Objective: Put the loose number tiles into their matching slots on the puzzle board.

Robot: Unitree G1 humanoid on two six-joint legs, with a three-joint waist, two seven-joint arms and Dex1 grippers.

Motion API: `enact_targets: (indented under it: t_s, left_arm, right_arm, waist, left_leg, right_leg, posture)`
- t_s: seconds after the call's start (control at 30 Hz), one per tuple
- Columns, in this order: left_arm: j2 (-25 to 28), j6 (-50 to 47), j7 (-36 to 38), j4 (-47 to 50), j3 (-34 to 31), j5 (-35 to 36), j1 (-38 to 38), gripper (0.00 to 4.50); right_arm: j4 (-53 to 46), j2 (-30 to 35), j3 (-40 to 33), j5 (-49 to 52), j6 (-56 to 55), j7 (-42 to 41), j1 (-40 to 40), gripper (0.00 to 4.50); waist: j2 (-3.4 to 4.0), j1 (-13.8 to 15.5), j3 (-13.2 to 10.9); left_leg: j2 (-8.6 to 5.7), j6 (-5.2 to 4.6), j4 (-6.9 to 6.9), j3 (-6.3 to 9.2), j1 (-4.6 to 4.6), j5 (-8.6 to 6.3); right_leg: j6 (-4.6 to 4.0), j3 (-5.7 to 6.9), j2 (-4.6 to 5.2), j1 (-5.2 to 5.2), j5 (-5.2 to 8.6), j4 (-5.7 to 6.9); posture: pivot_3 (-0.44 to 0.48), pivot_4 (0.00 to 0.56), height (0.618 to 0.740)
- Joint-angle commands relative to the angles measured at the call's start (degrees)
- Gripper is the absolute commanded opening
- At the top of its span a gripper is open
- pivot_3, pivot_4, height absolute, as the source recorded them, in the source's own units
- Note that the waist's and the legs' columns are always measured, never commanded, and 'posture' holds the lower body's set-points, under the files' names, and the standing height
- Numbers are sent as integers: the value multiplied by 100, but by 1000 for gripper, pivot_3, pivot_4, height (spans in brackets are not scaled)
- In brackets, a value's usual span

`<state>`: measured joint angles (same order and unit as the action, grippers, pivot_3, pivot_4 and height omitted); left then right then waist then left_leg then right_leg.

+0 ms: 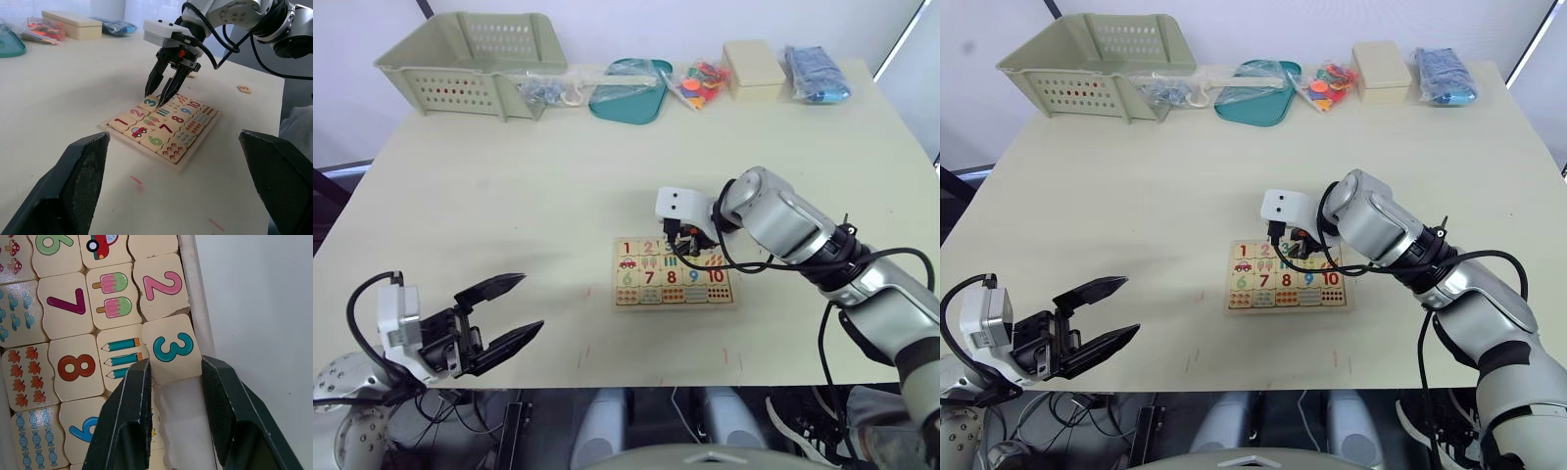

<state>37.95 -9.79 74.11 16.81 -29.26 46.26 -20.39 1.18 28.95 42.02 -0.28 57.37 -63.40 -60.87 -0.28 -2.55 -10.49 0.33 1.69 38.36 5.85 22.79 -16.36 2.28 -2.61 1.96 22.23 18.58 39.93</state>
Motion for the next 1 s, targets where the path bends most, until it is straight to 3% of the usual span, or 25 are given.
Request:
enact_targets:
  t_s: [0.03,0.77,0.83,1.0]
  left_arm:
    - [30,52,32,97,-137,72,-3,4500]
    - [23,38,-31,167,-144,73,-13,4500]
    - [25,41,-38,171,-145,73,-18,4500]
    - [28,38,-45,180,-144,83,-29,4500]
  right_arm:
    - [-101,-26,-96,13,-7,-19,-57,969]
    - [-67,-42,-108,6,-38,-3,-61,969]
    - [-68,-43,-108,4,-42,-2,-60,2037]
    - [-69,-43,-111,1,-46,4,-58,4102]
  waist:
    - [0,0,0]
    - [0,0,0]
    - [0,0,0]
    - [0,0,0]
  left_leg:
    - [0,0,0,0,0,0]
    - [0,1,0,0,0,0]
    - [0,1,0,0,0,0]
    - [0,1,0,0,0,0]
  right_leg:
    - [0,0,0,0,0,0]
    - [0,0,0,0,0,0]
    - [0,0,0,0,0,0]
    - [0,0,0,0,0,0]
  posture:
    - [0,150,740]
    - [0,150,740]
    - [0,150,740]
    - [0,150,740]
